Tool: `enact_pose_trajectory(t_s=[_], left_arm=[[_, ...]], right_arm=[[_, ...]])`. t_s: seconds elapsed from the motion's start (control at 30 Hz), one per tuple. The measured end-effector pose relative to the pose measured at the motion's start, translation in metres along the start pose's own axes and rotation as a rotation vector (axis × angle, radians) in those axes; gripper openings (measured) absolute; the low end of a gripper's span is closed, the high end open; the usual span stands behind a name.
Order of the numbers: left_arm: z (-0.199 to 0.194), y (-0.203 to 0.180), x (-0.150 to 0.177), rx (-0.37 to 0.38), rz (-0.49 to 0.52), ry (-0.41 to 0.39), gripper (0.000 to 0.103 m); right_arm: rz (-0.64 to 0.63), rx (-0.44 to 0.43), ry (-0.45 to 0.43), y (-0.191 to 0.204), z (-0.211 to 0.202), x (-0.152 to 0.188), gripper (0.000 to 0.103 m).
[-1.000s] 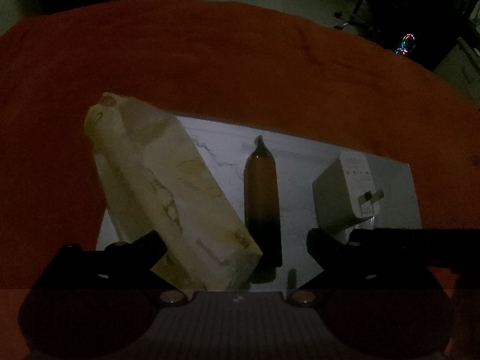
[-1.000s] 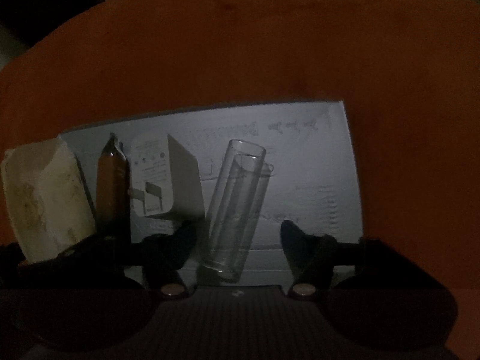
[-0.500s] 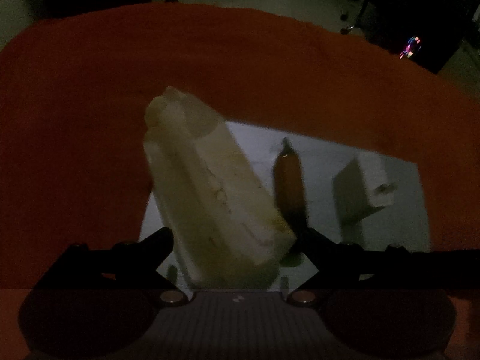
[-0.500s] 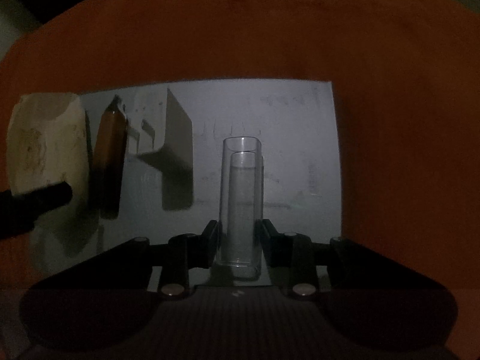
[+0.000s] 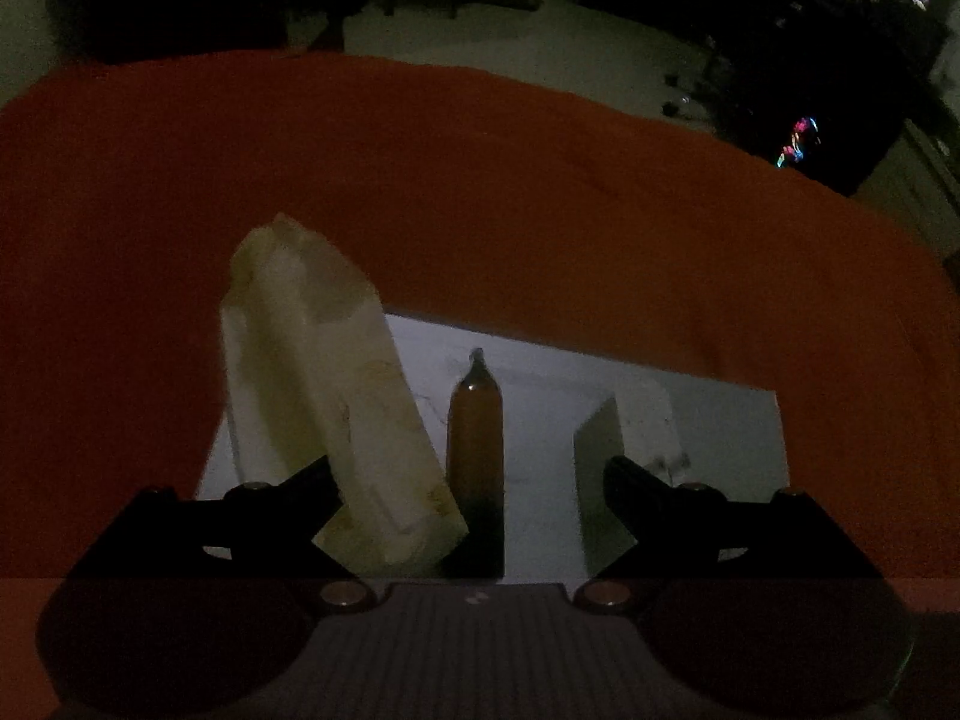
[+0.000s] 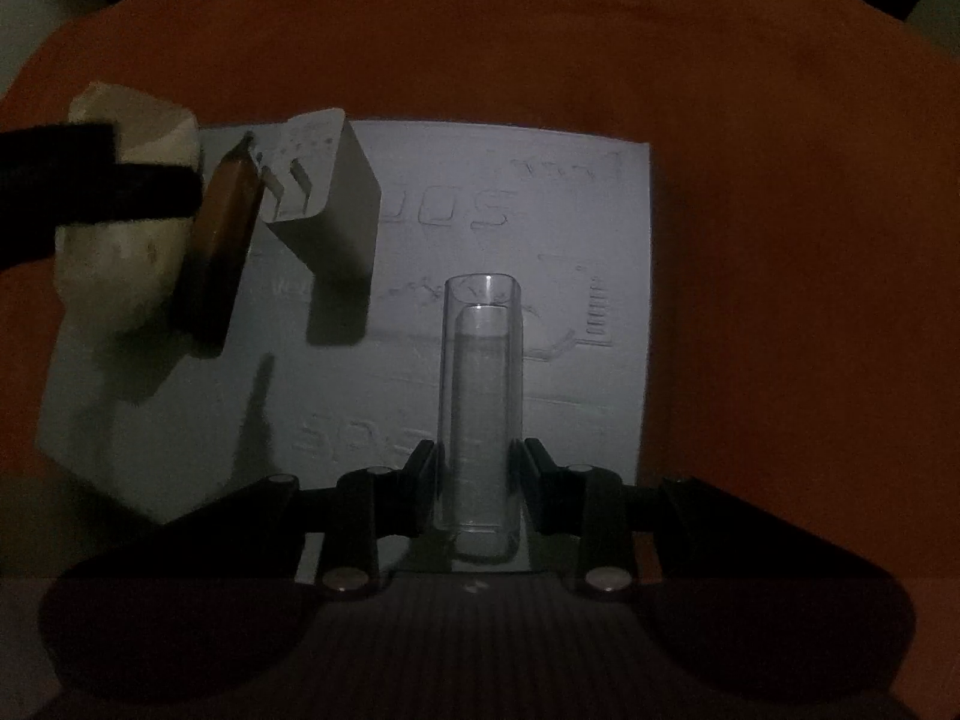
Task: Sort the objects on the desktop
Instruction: 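Lift clear tube with right tool while left tool grasps translucent block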
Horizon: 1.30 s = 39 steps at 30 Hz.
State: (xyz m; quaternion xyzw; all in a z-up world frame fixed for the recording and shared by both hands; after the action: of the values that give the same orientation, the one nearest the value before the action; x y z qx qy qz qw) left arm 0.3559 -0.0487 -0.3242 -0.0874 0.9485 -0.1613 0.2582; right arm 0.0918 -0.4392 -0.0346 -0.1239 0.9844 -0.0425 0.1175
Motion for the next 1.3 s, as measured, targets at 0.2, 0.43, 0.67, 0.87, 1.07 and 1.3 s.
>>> enact_pose_trajectory(t_s=[0.2,0.43,0.67,0.87,1.07,1.3], left_arm=[[0.015,0.016,0.002,-0.026,0.007,0.014,0.083],[0.007,0.047,0.023,-0.132,0.027,0.112,0.081],[-0.031,0.062,0.024,-0.107,-0.037,0.072,0.081],[-0.039,0.021,0.027,0.05,-0.01,0.049,0.086],[0.004,0.0,0.029,0.079,0.008,0.106,0.072],[0.03,0.013,0.033,0.093,-0.012,0.125,0.069]], right_arm=[[-0.01,-0.011,-0.011,-0.003,-0.002,0.009,0.033],[-0.013,-0.007,-0.006,-0.004,0.003,0.02,0.033],[-0.017,-0.005,0.005,0.0,0.002,0.024,0.033],[-0.017,-0.009,0.015,0.001,-0.002,0.023,0.033],[-0.014,-0.007,0.014,0.001,-0.002,0.021,0.033],[-0.019,-0.011,0.015,0.002,0.0,0.018,0.033]])
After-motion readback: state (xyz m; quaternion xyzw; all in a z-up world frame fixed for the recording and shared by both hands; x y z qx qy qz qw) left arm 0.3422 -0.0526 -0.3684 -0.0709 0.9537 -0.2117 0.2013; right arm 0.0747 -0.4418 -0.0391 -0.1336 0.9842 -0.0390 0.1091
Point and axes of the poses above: each gripper's, at about its wrist camera, not at the fingertips, and z roughly the way its jaws point, y to its left, x to its underside, the point moved 4 cm from there along z, roughly the way its jaws point, and after that the axes turned 15 degrees about x, right-handed, at the moved point
